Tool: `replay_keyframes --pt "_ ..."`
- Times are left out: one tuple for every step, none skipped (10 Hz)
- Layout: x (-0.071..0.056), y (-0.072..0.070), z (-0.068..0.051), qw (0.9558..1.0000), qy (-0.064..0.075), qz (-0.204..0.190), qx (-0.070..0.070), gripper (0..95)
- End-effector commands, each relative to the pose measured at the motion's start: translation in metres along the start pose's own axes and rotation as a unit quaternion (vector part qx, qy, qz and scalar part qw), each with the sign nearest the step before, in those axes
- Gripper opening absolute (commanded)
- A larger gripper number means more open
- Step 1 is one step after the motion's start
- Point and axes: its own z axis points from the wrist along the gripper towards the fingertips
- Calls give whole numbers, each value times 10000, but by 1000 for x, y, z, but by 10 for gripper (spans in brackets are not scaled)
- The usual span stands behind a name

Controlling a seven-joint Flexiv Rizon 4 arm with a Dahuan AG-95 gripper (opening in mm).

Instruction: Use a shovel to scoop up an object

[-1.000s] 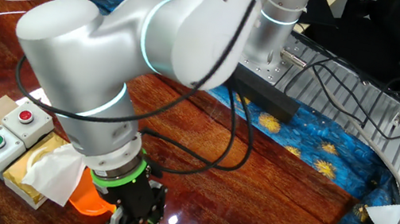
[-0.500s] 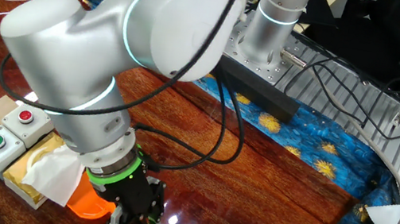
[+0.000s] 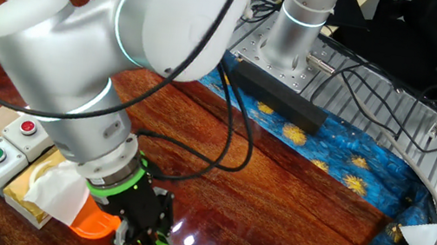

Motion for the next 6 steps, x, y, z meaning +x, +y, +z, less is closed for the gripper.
replay_keyframes --pt "-8 -5 -4 9997 -112 -51 -189 0" --pt "-12 -5 -6 9996 -113 -65 -238 0" --pt "-16 -5 -9 9996 -93 -93 -230 0" --pt "-24 -5 -13 9996 -82 -138 -235 0" --pt "-30 -6 -14 9994 -109 -199 -279 0" --pt "-39 -9 -15 9986 -233 -356 -311 0"
